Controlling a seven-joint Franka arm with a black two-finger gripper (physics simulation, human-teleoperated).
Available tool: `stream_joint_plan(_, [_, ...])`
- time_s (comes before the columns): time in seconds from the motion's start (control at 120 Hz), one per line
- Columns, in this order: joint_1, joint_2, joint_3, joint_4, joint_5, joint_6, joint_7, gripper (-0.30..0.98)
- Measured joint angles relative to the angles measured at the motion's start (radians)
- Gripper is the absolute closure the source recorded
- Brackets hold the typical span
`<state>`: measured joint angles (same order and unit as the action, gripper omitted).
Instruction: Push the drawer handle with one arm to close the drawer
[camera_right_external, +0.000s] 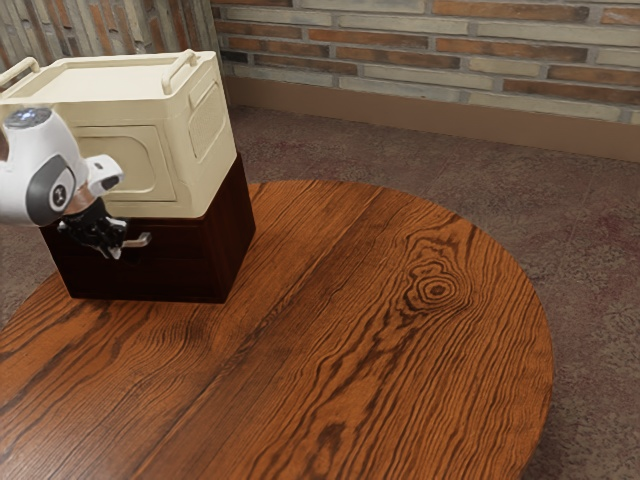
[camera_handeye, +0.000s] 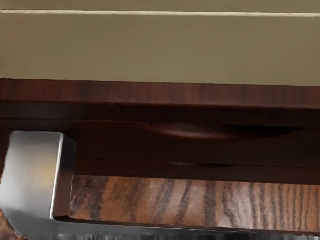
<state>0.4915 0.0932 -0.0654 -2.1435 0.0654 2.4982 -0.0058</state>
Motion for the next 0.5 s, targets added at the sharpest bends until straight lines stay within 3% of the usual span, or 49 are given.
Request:
stream_joint_plan(0.083, [0.007,-0.061,-0.015,-0.073,-0.001,-0.002,-0.023,0.71])
stream_joint_plan(0.175, [0.020,-0.162,-0.063,-0.214,-0.086,-0.042,-0.031,0.68])
stream_joint_plan(0.267, [-0.012,-0.243,-0.109,-0.252,-0.184,-0.169,-0.038,0.63])
stream_joint_plan(0.333, [-0.083,-0.237,-0.121,-0.144,-0.253,-0.289,-0.043,0.49])
stream_joint_plan(0.392, [-0.229,-0.194,-0.065,0.021,-0.287,-0.392,-0.045,0.37])
stream_joint_plan(0.5, [-0.409,-0.119,0.011,0.332,-0.280,-0.568,-0.047,0.22])
